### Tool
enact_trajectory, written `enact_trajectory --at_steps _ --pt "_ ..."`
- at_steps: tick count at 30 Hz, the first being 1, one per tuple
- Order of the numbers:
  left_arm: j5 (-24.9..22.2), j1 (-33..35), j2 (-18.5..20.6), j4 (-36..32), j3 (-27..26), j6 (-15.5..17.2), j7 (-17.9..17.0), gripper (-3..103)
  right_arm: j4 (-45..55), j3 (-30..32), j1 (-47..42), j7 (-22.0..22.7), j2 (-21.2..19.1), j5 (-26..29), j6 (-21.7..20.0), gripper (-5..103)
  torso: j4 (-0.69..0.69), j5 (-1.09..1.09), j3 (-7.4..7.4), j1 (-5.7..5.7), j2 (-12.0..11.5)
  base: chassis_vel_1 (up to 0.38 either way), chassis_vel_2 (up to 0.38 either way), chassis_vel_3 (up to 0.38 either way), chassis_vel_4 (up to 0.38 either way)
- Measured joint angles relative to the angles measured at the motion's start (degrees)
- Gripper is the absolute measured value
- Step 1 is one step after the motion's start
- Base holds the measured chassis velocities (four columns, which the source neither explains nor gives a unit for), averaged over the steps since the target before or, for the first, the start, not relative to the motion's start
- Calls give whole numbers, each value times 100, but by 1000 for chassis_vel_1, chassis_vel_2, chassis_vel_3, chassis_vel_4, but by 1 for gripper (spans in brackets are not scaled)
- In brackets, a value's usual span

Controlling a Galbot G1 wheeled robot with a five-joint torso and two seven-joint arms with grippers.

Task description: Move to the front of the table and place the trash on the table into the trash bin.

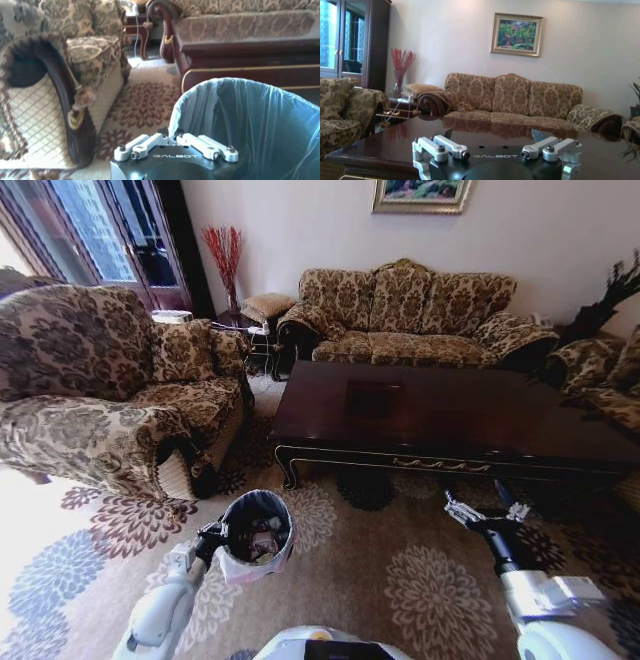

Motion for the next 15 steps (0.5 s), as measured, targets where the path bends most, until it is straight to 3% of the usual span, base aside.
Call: enact_trajectory --at_steps 15 --pt "-356 -223 372 400 15 -170 186 2 0 0 0 0 0 1 0 100 -2 -1 -207 -148 -353 0 0 0 0"
